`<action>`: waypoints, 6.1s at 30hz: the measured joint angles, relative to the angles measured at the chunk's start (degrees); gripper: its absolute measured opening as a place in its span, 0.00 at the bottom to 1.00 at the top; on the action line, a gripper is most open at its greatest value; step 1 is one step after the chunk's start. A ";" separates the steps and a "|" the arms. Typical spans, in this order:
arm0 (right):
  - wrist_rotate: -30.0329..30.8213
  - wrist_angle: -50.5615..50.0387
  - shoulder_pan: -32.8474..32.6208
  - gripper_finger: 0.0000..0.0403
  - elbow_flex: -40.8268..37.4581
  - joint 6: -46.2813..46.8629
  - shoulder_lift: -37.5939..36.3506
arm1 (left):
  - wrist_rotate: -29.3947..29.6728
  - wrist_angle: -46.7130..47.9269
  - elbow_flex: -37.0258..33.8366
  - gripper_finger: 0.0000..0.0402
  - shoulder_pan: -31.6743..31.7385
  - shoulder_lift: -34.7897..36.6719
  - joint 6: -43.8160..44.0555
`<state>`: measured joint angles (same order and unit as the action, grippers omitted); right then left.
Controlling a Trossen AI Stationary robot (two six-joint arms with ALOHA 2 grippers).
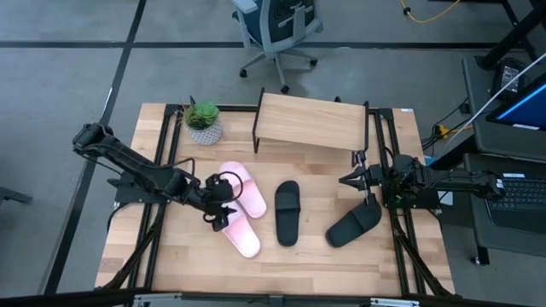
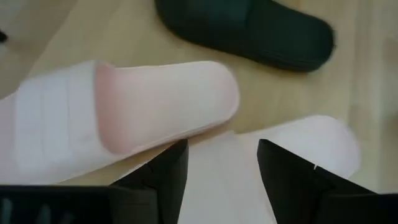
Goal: Pick and place slides into the shelf
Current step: Put the bottom pink slide on the shelf
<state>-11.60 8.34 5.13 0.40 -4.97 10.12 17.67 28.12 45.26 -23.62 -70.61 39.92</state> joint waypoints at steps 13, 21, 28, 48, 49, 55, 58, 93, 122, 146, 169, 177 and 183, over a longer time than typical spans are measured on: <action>0.01 0.00 0.00 0.06 0.00 -0.02 0.01 | -0.84 1.79 1.04 0.46 -5.69 -1.67 12.82; 0.02 0.02 0.00 0.06 0.00 -0.04 0.01 | -2.40 10.99 13.10 0.46 -6.33 -11.81 13.88; 0.00 0.00 0.00 0.06 0.00 0.07 -0.01 | -0.64 26.37 23.13 0.46 -6.81 -21.24 21.72; 0.00 -0.55 0.00 0.06 0.01 0.17 0.01 | -1.51 27.78 24.50 0.46 -6.40 -25.22 24.07; 0.00 -0.55 0.00 0.06 0.00 0.16 0.00 | -1.51 27.78 24.50 0.46 -6.40 -25.22 24.07; 0.00 -0.55 0.00 0.06 0.01 0.15 0.01 | -1.51 27.71 24.50 0.46 -6.39 -25.22 24.09; 0.00 -0.55 0.00 0.06 -0.01 0.05 -0.01 | -1.27 27.71 24.50 0.46 -6.31 -25.22 25.73; 0.01 -0.93 0.00 0.06 0.00 -0.01 0.01 | -3.10 30.36 24.48 0.40 -5.83 -30.03 27.27; 0.01 -0.92 0.00 0.06 0.01 -0.02 0.01 | -2.60 30.27 24.56 0.02 -5.89 -29.94 19.93; 0.02 -0.92 0.00 0.06 -0.01 -0.22 0.01 | 12.90 60.36 44.28 0.00 -11.62 -29.99 22.78; 0.02 1.55 0.00 0.06 -0.01 -0.12 -0.01 | 41.35 60.87 46.42 0.00 0.90 -29.99 -3.33; 0.03 1.67 0.00 0.06 -0.01 0.23 -0.01 | 40.22 47.77 46.42 0.00 9.22 -29.92 -21.13; 0.02 -0.01 0.00 0.06 0.01 0.28 -0.01 | 32.76 31.49 46.40 0.00 15.16 -29.92 -41.02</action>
<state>-11.57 8.33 5.13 0.40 -4.69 10.11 50.43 59.62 91.66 -8.46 -100.53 -1.10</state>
